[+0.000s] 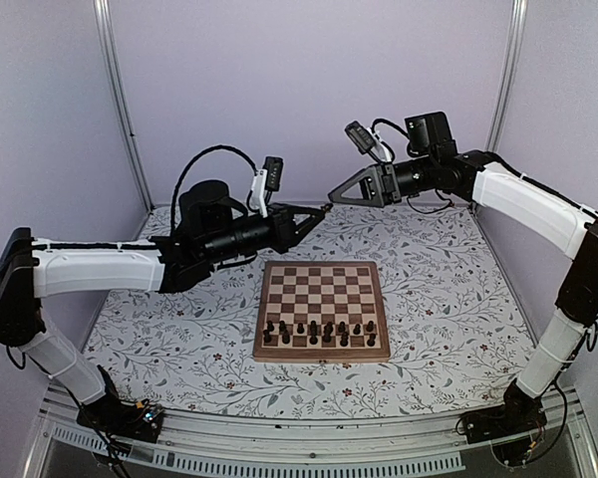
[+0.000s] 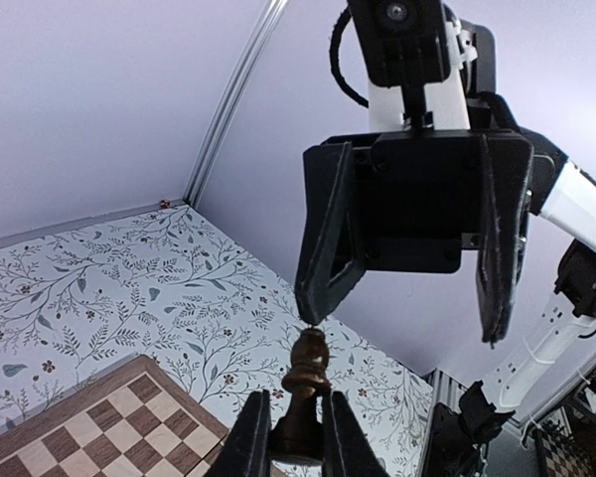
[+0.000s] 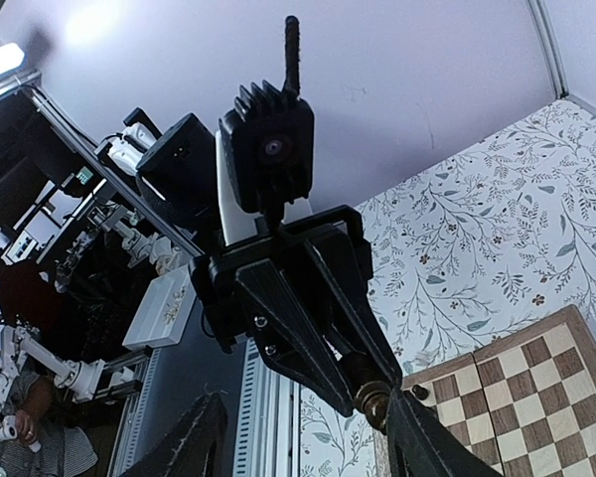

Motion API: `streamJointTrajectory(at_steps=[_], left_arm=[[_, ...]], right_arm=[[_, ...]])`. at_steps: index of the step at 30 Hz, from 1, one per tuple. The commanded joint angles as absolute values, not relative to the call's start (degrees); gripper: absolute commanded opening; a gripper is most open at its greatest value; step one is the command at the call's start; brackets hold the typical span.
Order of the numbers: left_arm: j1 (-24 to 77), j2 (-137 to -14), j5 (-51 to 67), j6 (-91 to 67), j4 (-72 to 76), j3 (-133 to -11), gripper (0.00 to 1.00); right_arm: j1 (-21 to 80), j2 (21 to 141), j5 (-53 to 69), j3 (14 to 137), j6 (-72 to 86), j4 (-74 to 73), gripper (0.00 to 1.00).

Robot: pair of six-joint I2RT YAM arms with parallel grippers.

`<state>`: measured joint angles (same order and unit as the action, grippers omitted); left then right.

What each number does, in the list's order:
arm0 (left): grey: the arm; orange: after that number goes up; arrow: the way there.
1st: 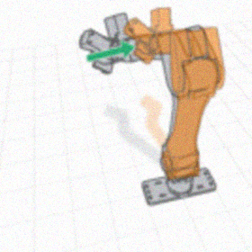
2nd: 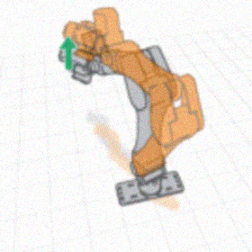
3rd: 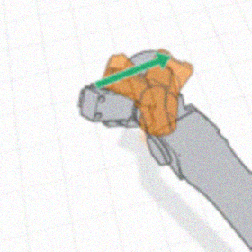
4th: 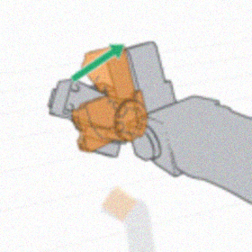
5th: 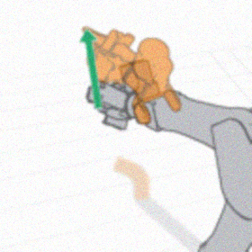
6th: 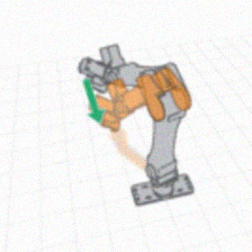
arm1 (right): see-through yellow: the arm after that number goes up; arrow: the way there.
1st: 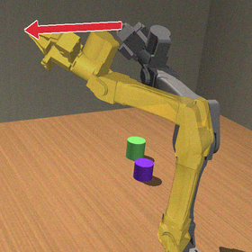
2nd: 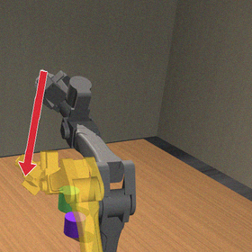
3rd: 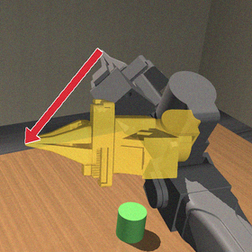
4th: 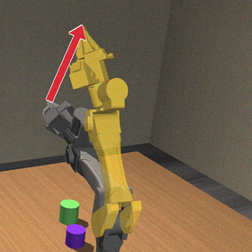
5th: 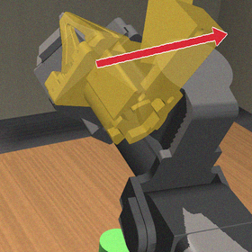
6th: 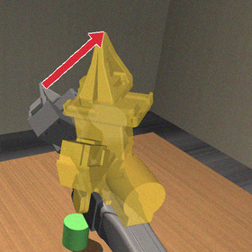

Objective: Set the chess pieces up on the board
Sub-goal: Place the chess piece on the chessboard.

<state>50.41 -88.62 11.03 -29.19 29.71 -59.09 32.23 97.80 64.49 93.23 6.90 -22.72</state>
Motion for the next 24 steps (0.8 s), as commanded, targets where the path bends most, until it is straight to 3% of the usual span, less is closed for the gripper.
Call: streamJointTrajectory(at_steps=[1, 9, 24], left_arm=[[51.5, -88.8, 10.4, -29.6, 32.3, -60.4, 0.04], [52.4, -88.6, 10.0, -29.4, 32.7, -60.5, 0.04], [52.5, -92.0, 10.0, -30.1, 35.9, -61.7, 0.04]], right_arm=[[31.9, 98.1, 64.0, 92.5, 9.0, -20.9, 0.58], [31.8, 98.9, 62.5, 91.9, 8.8, -20.9, 0.58], [31.8, 98.7, 68.9, 89.9, 11.2, -17.1, 0.33]])
